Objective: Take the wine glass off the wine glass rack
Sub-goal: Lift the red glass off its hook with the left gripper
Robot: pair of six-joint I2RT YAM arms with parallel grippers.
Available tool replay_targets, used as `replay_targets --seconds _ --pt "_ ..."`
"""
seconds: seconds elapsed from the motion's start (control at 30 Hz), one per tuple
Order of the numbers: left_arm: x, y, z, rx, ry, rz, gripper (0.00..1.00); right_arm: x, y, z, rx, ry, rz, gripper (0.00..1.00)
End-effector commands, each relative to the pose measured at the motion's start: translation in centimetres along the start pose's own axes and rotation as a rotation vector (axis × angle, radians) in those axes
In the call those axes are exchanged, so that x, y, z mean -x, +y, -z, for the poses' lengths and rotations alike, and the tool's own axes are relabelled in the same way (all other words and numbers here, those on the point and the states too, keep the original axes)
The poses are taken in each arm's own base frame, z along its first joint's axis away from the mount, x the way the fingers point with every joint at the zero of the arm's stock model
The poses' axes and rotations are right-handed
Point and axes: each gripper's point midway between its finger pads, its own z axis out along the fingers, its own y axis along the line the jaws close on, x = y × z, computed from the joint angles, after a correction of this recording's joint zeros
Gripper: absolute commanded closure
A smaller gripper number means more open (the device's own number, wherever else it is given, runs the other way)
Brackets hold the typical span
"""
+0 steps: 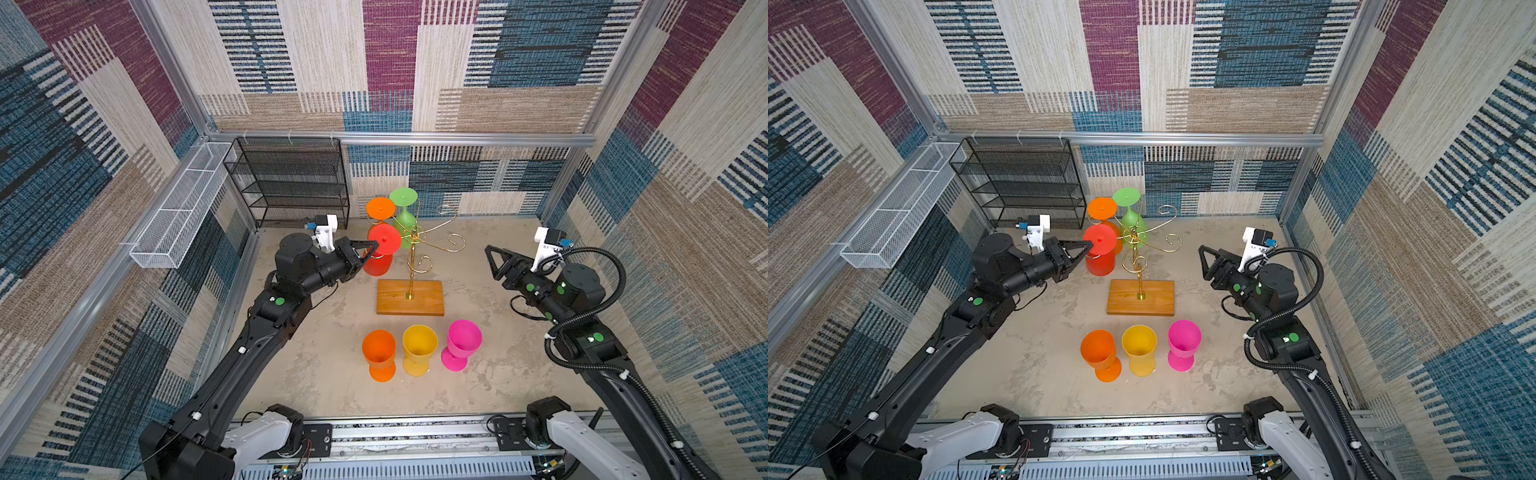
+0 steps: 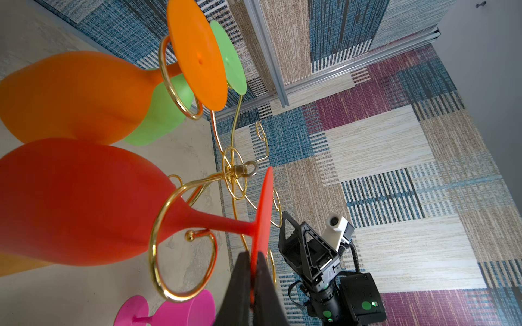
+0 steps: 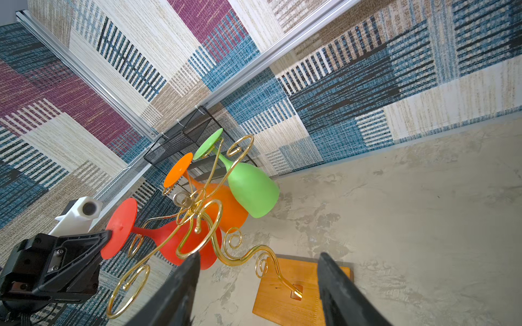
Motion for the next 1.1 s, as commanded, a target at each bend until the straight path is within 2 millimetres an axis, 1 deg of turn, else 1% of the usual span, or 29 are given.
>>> replay_targets --seconds 0.0,0.2,0.4,0.53,0.63,0.83,0.93,1.07 --pt "-0.6 -0.5 0.0 -0.009 0.036 -0.044 1.0 0.6 0.5 0.1 0.019 -0.025 0.005 0.33" --pt "-1.0 -0.2 -0.7 0.007 0.065 -0.061 1.0 0.6 0.4 0.1 0.018 -0.027 0.005 0.33" --pt "-1.3 -0.1 -0.8 0.01 0.077 -0.068 1.0 0.6 0.4 0.2 0.016 -0.024 0.006 0.33" --pt "-1.7 -0.6 -0.6 0.0 0.088 -0.072 1.0 0.6 0.4 0.1 0.016 -0.022 0.007 0.33" --pt "-2.0 -1.1 0.0 -0.009 0.088 -0.073 1.0 0.7 0.5 0.1 0.017 -0.022 0.008 0.33" --pt "-3.2 -2.0 2.0 -0.041 0.096 -0.041 1.0 0.8 0.5 0.0 0.017 -0.022 0.012 0.33" --pt "-3.9 -2.6 3.9 -0.06 0.086 -0.032 1.0 0.9 0.6 0.0 0.016 -0.024 0.013 0.33" --pt "-4.9 -3.2 7.1 -0.038 0.069 -0.05 1.0 1.0 0.5 0.0 0.013 -0.024 0.017 0.33"
